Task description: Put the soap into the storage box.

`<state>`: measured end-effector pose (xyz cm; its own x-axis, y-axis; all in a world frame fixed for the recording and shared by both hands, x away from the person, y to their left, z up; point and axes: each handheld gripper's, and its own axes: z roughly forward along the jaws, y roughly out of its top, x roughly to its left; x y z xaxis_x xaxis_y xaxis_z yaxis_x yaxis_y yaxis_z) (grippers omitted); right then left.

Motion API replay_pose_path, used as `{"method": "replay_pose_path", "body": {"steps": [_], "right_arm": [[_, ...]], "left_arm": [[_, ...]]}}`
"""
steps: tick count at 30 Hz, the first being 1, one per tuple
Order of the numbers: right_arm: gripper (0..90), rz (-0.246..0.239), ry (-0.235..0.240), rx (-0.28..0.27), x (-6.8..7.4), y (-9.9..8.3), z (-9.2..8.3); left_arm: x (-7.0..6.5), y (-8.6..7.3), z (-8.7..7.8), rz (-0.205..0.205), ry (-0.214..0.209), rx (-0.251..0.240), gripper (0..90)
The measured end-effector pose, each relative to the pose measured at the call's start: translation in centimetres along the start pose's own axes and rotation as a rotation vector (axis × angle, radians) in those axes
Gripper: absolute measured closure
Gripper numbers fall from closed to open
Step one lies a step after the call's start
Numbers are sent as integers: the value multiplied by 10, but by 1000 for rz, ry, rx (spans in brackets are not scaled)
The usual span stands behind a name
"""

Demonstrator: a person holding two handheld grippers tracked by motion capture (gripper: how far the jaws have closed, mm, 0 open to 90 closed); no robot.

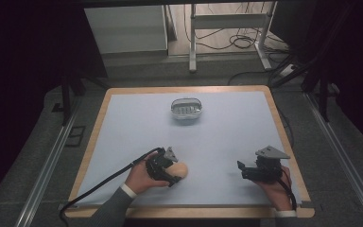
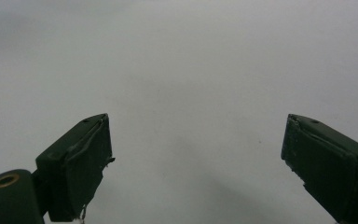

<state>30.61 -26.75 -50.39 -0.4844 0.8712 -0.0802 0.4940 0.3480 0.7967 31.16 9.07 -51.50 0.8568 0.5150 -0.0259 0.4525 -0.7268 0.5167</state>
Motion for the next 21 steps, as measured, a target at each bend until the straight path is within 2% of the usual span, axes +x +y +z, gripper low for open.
{"method": "replay_pose_path", "body": {"steps": [8, 9, 12, 21], "right_arm": [[84, -2, 0, 0, 0, 0, 0], [84, -2, -1, 0, 0, 0, 0], [84, 0, -1, -3, 0, 0, 0], [84, 1, -5, -4, -1, 0, 0]], "left_arm": [[1, 0, 3, -4, -18, 11, 257], [1, 0, 4, 3, -5, 18, 270], [0, 0, 3, 2, -1, 15, 297], [1, 0, 1, 7, 9, 24, 309]]}}
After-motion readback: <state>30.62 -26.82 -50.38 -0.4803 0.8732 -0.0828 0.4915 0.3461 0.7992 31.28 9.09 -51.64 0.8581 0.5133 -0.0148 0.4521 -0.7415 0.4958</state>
